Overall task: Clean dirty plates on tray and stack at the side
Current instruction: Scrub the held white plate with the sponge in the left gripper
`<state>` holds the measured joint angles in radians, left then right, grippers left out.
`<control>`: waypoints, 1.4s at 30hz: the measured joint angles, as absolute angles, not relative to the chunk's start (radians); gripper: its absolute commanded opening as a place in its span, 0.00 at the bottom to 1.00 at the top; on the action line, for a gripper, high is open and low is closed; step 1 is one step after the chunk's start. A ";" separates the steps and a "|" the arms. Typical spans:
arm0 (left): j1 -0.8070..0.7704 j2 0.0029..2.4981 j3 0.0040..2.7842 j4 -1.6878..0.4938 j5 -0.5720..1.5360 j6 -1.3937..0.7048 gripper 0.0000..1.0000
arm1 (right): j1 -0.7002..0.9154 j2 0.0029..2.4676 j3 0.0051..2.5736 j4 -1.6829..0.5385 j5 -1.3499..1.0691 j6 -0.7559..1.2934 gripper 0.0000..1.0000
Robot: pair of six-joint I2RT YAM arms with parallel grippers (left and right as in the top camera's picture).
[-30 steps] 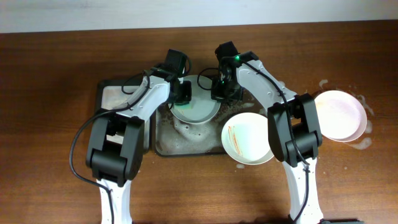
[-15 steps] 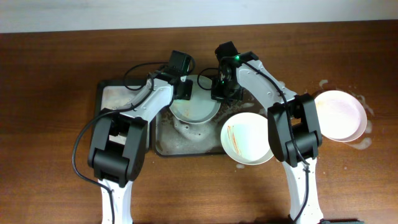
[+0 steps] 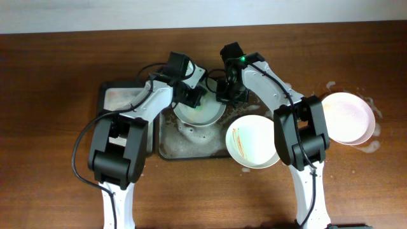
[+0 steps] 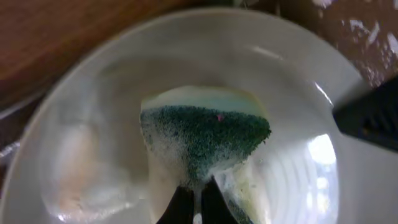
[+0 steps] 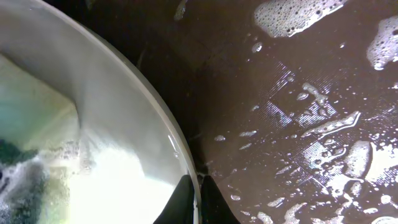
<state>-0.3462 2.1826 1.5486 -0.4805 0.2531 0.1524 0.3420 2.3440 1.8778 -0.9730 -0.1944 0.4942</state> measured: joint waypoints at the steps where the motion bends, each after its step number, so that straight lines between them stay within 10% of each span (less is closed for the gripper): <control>1: -0.351 2.183 1.548 -0.466 0.215 0.129 0.01 | 0.342 2.344 1.878 -0.973 -0.194 0.493 0.04; 8: -0.385 2.175 1.579 -0.651 -0.207 -0.215 0.00 | 0.342 2.344 1.878 -0.971 -0.192 0.493 0.04; 17: -0.345 2.180 1.555 -0.547 0.284 0.157 0.01 | 0.342 2.344 1.878 -0.970 -0.184 0.494 0.04; 29: -0.365 2.202 1.607 -0.632 -0.127 -0.203 0.00 | 0.342 2.343 1.878 -0.969 -0.183 0.493 0.04; 35: -0.340 2.199 1.595 -0.712 0.322 0.203 0.00 | 0.341 2.342 1.878 -0.970 -0.168 0.493 0.04; 42: -0.397 2.227 1.574 -0.477 0.356 0.186 0.00 | 0.318 2.339 1.877 -0.983 -0.148 0.496 0.04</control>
<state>-0.3973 2.2269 1.5742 -0.4774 0.3557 0.1856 0.3183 2.3390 1.8774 -0.9829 -0.1482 0.4965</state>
